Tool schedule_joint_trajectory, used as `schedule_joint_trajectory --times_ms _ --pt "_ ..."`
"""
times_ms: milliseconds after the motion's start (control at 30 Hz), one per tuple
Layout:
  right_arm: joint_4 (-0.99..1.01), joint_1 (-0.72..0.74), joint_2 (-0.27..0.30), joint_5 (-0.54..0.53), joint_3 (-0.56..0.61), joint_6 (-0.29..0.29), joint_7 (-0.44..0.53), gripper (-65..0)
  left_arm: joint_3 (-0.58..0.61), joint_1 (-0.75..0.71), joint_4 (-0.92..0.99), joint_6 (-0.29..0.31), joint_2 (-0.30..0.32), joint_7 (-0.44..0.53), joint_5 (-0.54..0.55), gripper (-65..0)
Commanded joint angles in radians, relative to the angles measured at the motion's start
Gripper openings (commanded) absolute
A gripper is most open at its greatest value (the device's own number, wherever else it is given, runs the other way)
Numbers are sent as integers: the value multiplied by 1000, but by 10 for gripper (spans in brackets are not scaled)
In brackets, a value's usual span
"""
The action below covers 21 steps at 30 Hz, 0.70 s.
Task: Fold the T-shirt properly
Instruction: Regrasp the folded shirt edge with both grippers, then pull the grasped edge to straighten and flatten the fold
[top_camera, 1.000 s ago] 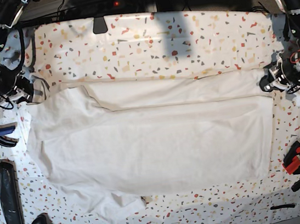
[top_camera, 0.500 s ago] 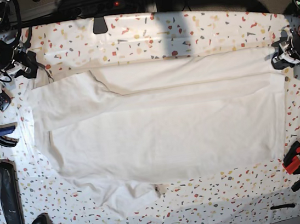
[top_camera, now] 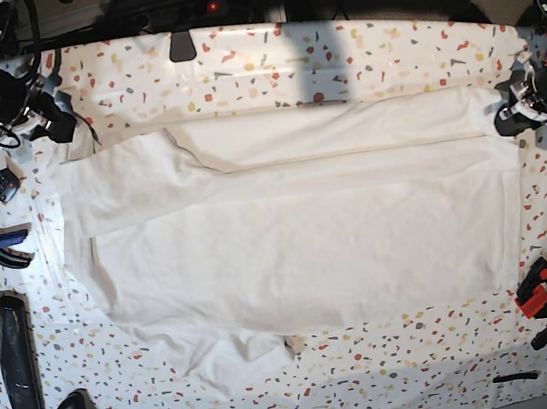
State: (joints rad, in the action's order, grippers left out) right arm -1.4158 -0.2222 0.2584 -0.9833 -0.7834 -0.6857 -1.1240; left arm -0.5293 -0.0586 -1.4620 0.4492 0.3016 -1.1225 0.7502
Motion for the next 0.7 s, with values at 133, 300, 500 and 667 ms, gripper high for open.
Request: schedule_joint_trajectory --times_ms 133,300,500,667 --pt "-20 -46 16 -98 -45 -12 6 -650 -6 2 -19 9 33 -14 18 -650" --pt "-66 -98 16 -103 -136 -12 6 -650 -7 -13 -19 9 89 -11 18 -650" --pt "-98 -102 16 -108 -170 -12 6 -650 -7 -8 -19 9 109 -3 41 -650" --pt "-98 -88 16 -166 -139 -12 6 -373 -7 -8 -19 9 109 -3 48 -650"
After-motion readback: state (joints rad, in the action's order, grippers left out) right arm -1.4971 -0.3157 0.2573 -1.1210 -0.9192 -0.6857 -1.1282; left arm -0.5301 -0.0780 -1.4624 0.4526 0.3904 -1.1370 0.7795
